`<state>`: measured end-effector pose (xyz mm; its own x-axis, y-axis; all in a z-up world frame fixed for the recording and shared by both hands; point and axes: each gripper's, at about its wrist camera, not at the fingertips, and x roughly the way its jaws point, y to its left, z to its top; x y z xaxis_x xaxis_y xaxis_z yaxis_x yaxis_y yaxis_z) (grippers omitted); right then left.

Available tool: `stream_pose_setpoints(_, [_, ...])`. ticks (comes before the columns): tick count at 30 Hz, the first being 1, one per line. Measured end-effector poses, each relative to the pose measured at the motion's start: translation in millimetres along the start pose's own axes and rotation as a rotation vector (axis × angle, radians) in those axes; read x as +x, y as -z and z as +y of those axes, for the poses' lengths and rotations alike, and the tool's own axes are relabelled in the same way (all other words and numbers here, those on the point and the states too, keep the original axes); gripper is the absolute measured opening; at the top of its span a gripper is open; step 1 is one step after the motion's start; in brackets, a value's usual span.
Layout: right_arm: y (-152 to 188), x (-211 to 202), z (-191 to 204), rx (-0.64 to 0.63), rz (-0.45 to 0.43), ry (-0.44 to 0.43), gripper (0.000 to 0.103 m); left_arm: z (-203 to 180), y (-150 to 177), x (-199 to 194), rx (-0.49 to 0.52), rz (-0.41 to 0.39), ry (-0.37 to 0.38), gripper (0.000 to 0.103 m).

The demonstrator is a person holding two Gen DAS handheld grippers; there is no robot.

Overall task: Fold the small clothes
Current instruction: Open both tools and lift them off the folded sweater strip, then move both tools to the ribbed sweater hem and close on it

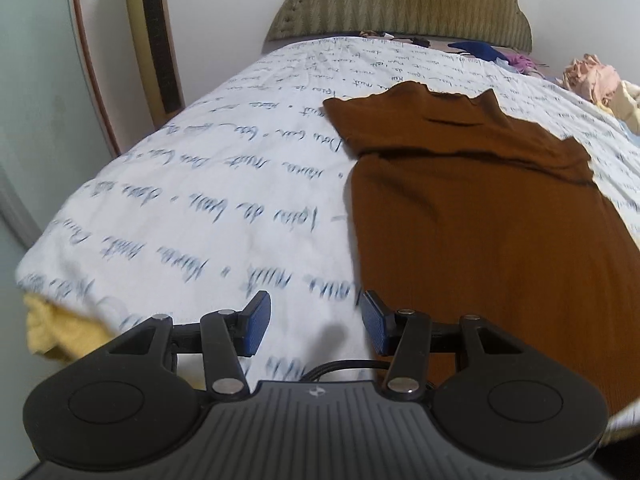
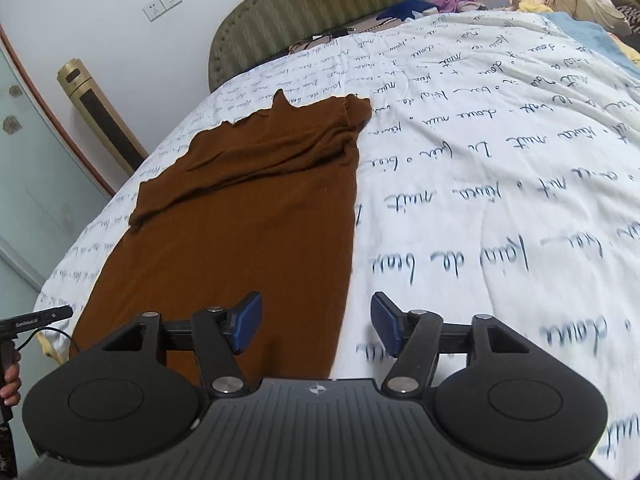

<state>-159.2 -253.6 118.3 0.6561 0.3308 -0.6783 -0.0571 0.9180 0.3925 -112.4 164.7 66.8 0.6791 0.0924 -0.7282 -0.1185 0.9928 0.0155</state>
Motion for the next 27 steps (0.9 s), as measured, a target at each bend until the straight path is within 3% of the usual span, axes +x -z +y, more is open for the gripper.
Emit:
stream_pose_setpoints(7, [18,-34,10,-0.041,-0.054,-0.017,0.067,23,23,-48,0.012,-0.028,-0.072,0.050])
stream_pose_setpoints(11, [26,-45,15,-0.050,-0.074,-0.031,0.071,37,24,-55,-0.042,-0.015,0.040,0.062])
stream_pose_setpoints(18, [41,-38,10,-0.013,-0.041,-0.043,0.072,25,34,-17,-0.114,0.064,0.194,0.062])
stream_pose_setpoints(22, [48,-31,6,0.022,-0.029,-0.053,0.072,5,41,-7,-0.065,0.052,0.224,0.062])
stream_pose_setpoints(27, [61,-30,6,0.031,-0.029,-0.064,0.072,-8,54,-5,-0.018,0.042,0.176,0.062])
